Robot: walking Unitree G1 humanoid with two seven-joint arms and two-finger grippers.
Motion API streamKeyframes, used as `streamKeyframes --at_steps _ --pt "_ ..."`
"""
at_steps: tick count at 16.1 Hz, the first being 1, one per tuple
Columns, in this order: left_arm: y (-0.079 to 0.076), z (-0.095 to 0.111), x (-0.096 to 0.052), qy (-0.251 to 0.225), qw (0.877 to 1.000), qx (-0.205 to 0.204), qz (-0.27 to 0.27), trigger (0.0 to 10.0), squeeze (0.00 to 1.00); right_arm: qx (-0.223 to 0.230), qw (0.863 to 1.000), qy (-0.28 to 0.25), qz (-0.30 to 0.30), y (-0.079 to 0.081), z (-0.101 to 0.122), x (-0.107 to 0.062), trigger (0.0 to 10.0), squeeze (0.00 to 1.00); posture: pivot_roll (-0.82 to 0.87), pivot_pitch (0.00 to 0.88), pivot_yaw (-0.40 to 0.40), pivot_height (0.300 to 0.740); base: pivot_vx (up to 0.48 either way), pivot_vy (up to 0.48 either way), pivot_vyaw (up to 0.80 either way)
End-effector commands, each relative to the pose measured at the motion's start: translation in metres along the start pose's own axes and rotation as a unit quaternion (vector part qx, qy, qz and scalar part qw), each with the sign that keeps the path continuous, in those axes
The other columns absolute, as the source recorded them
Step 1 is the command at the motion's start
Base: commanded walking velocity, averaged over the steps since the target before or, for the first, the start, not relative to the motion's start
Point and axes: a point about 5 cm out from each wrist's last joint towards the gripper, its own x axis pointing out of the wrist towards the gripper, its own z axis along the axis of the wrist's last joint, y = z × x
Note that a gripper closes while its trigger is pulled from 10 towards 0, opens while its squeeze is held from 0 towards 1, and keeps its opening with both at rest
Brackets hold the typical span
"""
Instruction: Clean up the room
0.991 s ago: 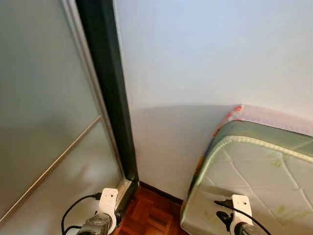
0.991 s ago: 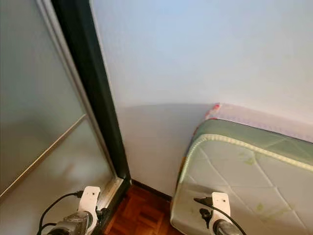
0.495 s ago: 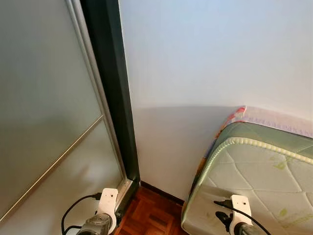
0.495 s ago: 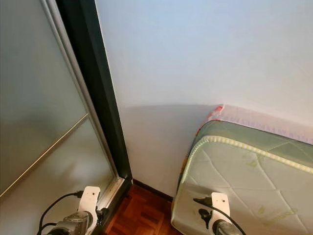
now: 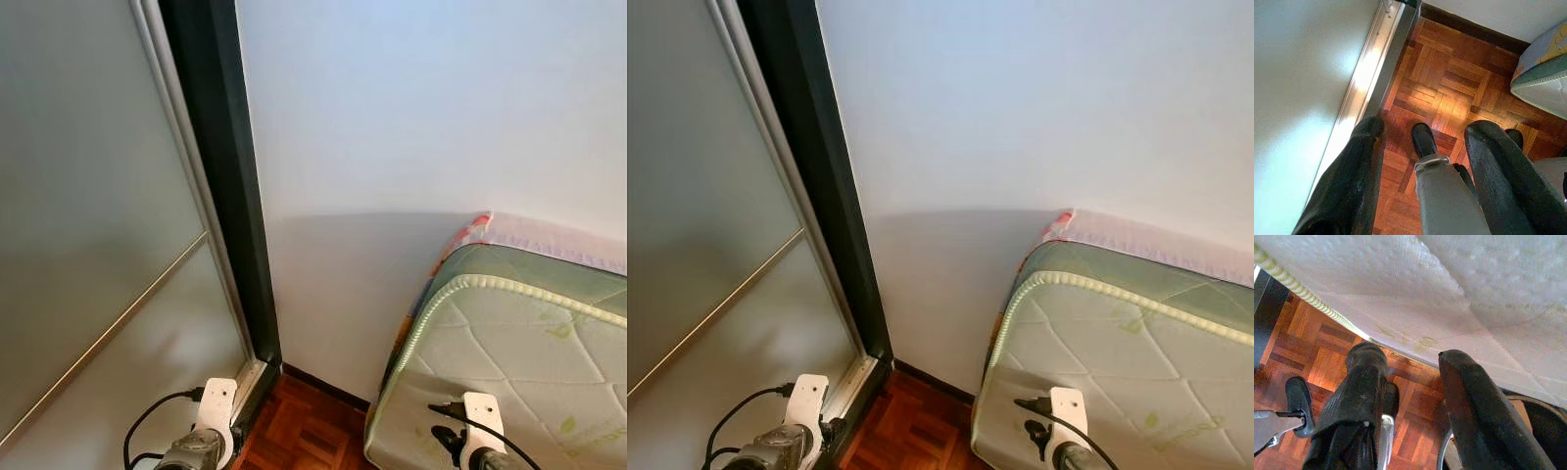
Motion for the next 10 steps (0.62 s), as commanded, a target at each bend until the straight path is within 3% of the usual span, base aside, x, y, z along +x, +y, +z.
streamKeyframes --at_steps 1,10 --pt "0.0004 -0.0084 -0.0007 0.013 1.0 -0.001 -0.002 10.0 0.0 0.0 1.0 0.006 0.004 0.0007 -0.0034 -0.0003 10.0 0.0 -0.08 0.0 -0.005 0.74 0.0 0.0 0.0" --pt "-0.0007 -0.0125 -0.001 0.016 1.0 -0.01 0.002 10.0 0.0 -0.006 1.0 0.009 0.006 0.0 -0.0065 -0.0009 10.0 0.0 -0.08 0.0 -0.017 0.74 -0.286 0.0 0.0"
